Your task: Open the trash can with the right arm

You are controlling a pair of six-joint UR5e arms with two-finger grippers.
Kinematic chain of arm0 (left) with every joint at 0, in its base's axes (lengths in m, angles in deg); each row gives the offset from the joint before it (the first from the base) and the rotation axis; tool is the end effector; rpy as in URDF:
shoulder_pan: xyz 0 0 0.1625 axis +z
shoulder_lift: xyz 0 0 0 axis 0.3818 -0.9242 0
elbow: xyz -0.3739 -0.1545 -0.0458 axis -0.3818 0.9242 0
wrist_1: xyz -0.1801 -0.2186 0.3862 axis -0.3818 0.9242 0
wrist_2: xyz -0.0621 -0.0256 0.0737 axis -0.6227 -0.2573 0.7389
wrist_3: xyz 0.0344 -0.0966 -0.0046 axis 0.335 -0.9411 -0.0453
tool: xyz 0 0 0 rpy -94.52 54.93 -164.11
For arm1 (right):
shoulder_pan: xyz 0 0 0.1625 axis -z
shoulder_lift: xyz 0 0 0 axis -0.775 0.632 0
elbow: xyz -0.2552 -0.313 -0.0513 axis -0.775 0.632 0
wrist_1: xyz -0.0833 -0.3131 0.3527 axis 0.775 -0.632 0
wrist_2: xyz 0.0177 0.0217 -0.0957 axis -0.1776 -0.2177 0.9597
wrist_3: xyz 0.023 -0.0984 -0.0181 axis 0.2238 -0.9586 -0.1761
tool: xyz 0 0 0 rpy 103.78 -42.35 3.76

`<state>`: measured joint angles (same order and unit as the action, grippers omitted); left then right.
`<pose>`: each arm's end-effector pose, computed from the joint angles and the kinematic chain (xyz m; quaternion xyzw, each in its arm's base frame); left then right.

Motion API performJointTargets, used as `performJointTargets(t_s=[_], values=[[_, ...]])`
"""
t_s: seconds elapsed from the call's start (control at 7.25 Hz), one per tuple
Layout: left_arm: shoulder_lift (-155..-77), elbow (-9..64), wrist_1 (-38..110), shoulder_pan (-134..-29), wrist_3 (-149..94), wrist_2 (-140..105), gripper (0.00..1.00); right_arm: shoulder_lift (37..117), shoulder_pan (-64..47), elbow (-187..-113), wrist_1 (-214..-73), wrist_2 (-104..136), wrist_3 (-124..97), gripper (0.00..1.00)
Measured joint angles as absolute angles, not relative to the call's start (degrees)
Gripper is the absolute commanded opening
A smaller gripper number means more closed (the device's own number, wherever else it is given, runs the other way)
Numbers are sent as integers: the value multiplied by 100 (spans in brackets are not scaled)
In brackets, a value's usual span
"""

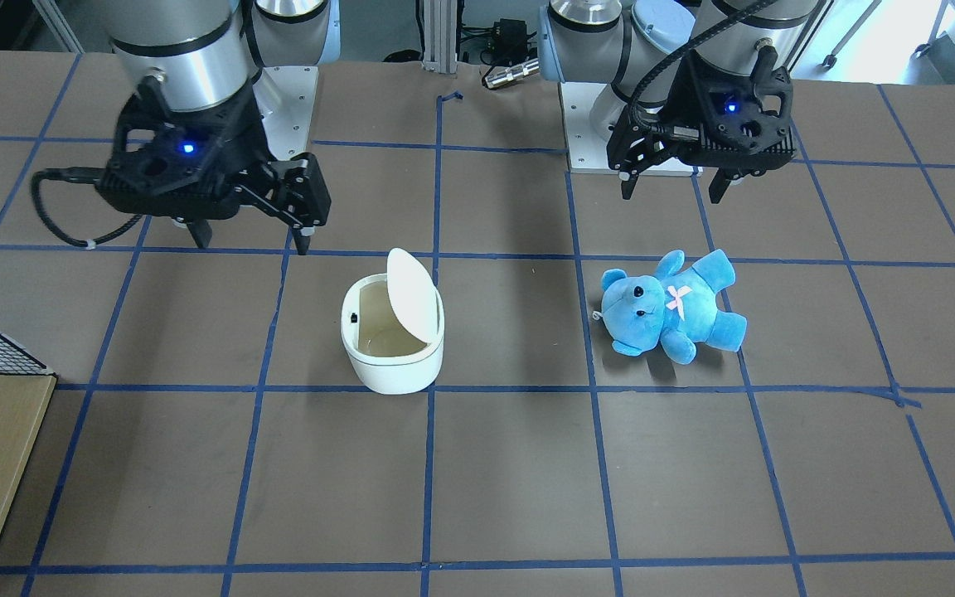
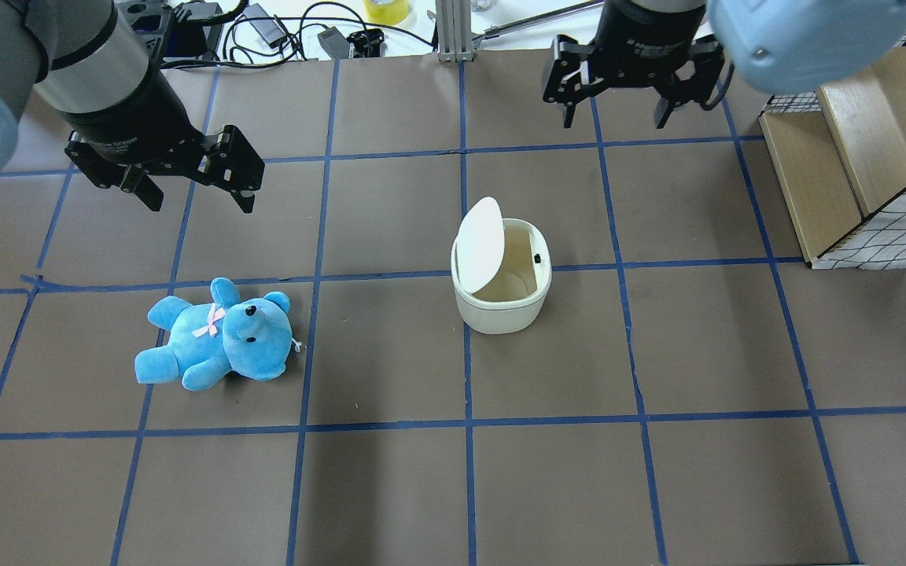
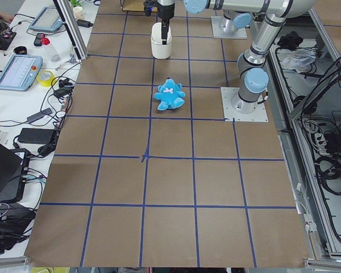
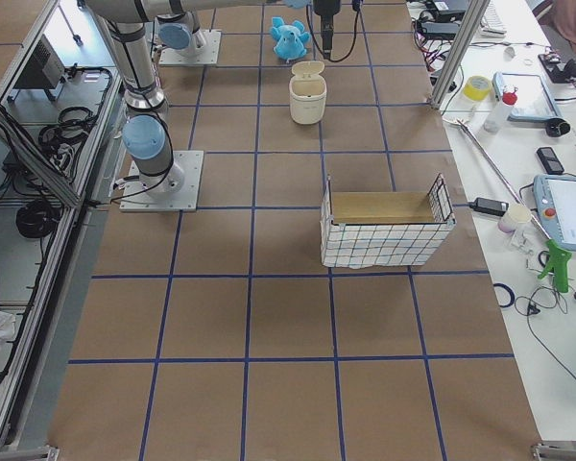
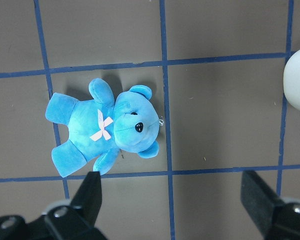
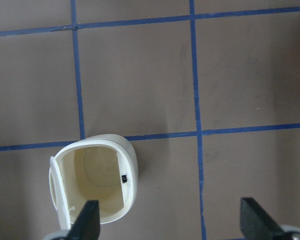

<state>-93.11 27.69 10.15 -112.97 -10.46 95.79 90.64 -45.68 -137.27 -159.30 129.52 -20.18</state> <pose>-0.1347 -0.5370 0.4857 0.0241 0.9995 -0.0121 0.0171 0.2008 -0.5976 0.5035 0.0323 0.9979 -0.0557 0.0019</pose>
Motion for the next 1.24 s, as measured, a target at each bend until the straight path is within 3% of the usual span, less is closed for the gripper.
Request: performJointTargets(t_s=[1.24], values=[[-9311,2769,1015,-11297,-1051,9579,100,9222,-4130,-13671,-15770,13100,-2506,100]])
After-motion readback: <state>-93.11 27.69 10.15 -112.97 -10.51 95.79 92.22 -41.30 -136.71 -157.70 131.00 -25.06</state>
